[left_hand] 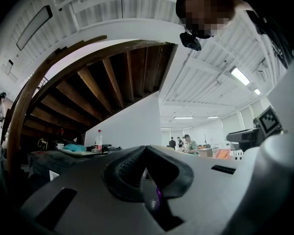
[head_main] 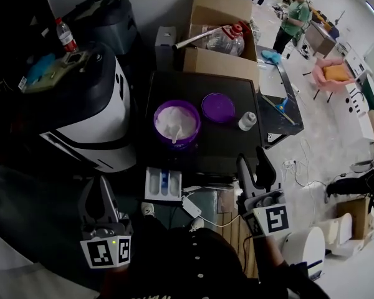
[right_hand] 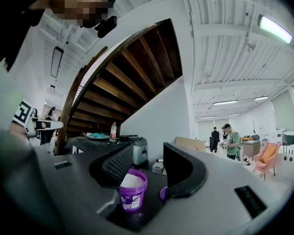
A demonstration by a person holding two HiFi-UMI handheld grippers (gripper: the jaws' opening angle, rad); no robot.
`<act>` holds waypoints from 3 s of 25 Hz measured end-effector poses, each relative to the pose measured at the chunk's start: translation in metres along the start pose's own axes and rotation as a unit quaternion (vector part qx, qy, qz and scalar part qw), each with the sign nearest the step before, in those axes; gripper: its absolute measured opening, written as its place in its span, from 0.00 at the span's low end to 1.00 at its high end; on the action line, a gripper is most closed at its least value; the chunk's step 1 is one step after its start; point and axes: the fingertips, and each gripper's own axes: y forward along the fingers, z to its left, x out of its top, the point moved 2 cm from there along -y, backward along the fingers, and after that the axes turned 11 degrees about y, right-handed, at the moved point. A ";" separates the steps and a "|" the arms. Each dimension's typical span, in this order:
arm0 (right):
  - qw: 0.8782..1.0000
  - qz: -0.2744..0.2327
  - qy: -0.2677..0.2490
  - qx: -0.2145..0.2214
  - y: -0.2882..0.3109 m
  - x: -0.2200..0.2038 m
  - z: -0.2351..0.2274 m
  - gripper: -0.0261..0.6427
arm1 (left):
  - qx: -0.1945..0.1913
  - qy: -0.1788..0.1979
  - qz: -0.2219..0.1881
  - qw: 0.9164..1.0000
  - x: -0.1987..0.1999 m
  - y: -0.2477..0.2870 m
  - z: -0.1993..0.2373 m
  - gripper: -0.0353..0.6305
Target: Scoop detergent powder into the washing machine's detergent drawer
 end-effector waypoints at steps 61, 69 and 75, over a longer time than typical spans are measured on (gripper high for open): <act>0.961 0.152 0.185 -0.141 0.137 -0.193 0.095 0.27 | -0.156 -0.028 0.124 0.979 -0.135 0.119 0.071 0.07; 0.958 0.138 0.185 -0.168 0.138 -0.193 0.093 0.23 | -0.163 -0.027 0.131 0.978 -0.141 0.122 0.073 0.07; 0.958 0.150 0.182 -0.161 0.143 -0.190 0.096 0.09 | -0.166 -0.029 0.129 0.977 -0.141 0.124 0.072 0.07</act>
